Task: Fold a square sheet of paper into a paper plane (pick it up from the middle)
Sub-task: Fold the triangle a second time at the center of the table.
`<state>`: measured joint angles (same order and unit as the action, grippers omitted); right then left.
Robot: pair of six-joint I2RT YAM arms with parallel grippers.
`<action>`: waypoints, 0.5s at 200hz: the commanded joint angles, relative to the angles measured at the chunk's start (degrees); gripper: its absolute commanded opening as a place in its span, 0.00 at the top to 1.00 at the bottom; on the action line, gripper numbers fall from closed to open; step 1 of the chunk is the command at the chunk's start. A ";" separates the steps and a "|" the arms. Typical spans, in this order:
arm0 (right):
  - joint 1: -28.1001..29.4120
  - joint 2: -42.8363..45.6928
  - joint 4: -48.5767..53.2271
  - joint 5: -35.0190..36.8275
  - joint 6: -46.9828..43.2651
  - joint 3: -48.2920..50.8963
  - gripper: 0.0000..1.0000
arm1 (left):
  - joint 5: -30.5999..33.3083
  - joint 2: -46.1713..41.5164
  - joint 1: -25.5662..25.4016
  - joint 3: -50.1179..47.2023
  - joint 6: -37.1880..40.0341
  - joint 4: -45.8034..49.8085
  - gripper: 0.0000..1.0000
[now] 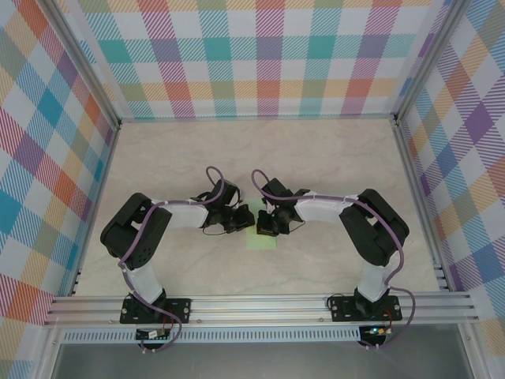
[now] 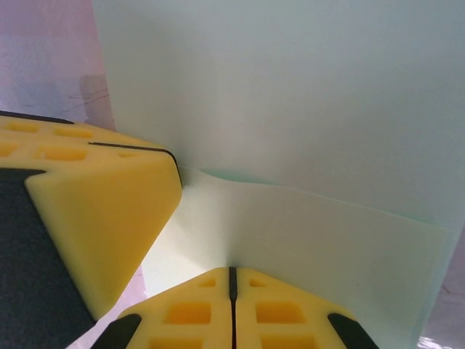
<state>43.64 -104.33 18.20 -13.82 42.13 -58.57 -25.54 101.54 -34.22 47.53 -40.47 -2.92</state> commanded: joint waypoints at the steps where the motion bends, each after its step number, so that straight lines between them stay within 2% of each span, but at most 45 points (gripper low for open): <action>1: 0.40 -0.59 2.45 1.96 -1.95 -0.04 0.93 | 3.31 1.38 -0.68 0.61 0.71 5.08 0.92; 100: 0.18 5.30 6.32 1.06 -4.89 7.06 0.93 | 6.82 3.75 -0.68 0.45 0.67 9.21 0.93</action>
<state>43.68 -100.66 19.00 -13.67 38.37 -54.26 -24.32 101.95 -34.54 49.01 -40.45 -0.12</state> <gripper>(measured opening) 0.073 0.078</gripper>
